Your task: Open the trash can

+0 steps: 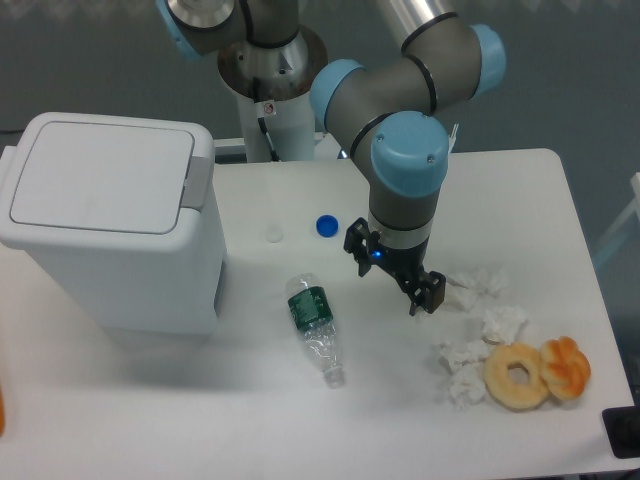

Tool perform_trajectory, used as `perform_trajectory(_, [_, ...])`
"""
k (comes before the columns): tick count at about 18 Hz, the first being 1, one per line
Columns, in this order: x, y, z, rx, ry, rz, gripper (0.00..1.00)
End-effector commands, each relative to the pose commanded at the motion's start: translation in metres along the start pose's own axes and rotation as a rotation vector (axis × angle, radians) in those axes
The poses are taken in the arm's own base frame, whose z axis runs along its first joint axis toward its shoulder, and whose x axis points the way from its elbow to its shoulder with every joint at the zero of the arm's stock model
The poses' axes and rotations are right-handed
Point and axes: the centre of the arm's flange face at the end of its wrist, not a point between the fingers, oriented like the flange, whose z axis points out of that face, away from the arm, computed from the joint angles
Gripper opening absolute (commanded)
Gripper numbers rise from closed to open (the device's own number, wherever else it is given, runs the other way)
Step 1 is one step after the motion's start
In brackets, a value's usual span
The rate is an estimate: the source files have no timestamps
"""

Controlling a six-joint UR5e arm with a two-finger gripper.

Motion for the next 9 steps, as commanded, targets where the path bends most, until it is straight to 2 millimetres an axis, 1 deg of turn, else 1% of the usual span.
perform_trajectory(4, [-0.002,0.001,0.004,-0.002,0.006,-0.003,1.00])
perform_trajectory(6, [-0.007,-0.002,0.013,-0.009,0.013,0.000,1.00])
perform_trajectory(8, [-0.004,-0.001,0.026,-0.025,0.034,-0.008,1.00])
perform_trajectory(9, [-0.001,0.001,0.027,-0.034,0.034,-0.009,1.00])
